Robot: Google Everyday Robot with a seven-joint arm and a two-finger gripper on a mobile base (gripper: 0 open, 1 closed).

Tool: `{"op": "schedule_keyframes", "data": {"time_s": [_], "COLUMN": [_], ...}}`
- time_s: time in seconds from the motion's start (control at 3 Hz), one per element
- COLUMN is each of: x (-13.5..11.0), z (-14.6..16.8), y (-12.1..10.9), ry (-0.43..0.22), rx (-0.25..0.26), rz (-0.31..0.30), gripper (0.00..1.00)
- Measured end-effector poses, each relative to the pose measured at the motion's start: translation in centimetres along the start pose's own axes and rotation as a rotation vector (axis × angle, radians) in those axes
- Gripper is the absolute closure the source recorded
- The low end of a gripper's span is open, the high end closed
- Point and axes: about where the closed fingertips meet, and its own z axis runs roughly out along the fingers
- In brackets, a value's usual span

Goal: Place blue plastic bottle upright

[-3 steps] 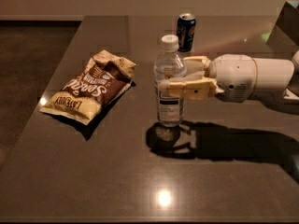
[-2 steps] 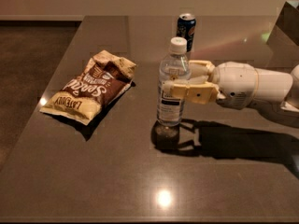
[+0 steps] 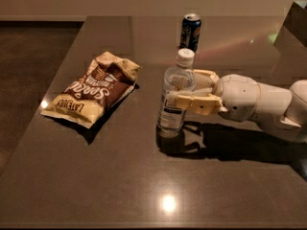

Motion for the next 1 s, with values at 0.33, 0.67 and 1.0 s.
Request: {"op": "schedule_keyframes", "data": {"time_s": [0.33, 0.67, 1.0], "x": [0.27, 0.58, 1.03], "z": [0.17, 0.33, 0.43], "y": [0.18, 0.21, 0.2], "ry": [0.003, 0.017, 0.032], "rx": [-0.022, -0.051, -0.073], "rz": [-0.026, -0.037, -0.036], "gripper": [0.85, 0.61, 0.39]}}
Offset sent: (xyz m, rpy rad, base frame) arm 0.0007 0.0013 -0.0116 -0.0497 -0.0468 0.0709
